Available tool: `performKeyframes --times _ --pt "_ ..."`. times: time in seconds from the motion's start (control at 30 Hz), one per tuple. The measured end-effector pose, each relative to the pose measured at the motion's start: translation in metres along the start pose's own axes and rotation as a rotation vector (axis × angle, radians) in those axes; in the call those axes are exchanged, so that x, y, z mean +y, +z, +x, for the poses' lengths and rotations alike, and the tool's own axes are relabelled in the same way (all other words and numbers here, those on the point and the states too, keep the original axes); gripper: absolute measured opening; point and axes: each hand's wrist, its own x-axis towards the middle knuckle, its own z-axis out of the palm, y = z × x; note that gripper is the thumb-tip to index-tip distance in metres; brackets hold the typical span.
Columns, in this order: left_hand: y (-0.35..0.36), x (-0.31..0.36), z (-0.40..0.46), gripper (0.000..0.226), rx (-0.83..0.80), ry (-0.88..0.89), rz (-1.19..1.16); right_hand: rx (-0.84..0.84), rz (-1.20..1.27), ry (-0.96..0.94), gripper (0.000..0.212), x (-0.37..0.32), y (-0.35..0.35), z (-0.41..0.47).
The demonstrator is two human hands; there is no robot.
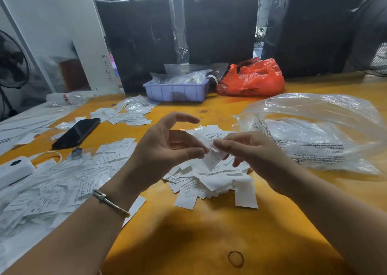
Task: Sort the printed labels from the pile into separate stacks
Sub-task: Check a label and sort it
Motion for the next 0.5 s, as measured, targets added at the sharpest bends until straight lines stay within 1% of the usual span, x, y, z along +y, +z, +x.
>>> performKeyframes --times 0.03,0.07,0.13,0.2,0.23,0.3,0.37,0.43,0.47,0.5 --pt "0.0004 0.0003 -0.0002 0.059 -0.008 -0.001 0.007 -0.018 0.029 -0.021 0.032 -0.0015 0.001 -0.0016" --pt "0.0005 0.0002 -0.0003 0.058 -0.016 -0.009 0.008 -0.004 0.052 -0.056 0.033 -0.0023 0.0008 -0.0022" --pt "0.0001 -0.0002 -0.0001 0.055 -0.032 -0.041 0.02 0.067 0.058 -0.133 0.026 -0.0023 -0.0016 -0.0016" --pt "0.0001 -0.0015 0.0003 0.053 -0.063 -0.098 0.059 0.133 -0.048 -0.212 0.014 -0.0023 -0.0035 -0.0015" --pt "0.0002 -0.0025 0.0004 0.051 -0.085 -0.133 0.08 0.141 -0.121 -0.252 0.01 -0.0029 -0.0032 -0.0019" --pt "0.0006 -0.0039 0.0004 0.042 -0.129 -0.174 0.103 0.125 -0.243 -0.317 0.008 -0.0039 -0.0012 -0.0029" --pt "0.0012 -0.0042 0.001 0.031 -0.143 -0.153 0.083 0.099 -0.304 -0.339 0.008 -0.0051 -0.0002 -0.003" --pt "0.0019 -0.0037 0.0012 0.028 -0.113 -0.131 0.041 0.115 -0.32 -0.349 0.007 -0.007 -0.0022 -0.0024" --pt "0.002 -0.0034 0.0012 0.028 -0.093 -0.121 0.028 0.159 -0.311 -0.362 0.005 -0.0079 -0.0038 -0.0024" --pt "0.002 -0.0034 0.001 0.028 -0.078 -0.11 0.025 0.232 -0.29 -0.373 0.009 -0.0089 -0.0053 -0.0028"
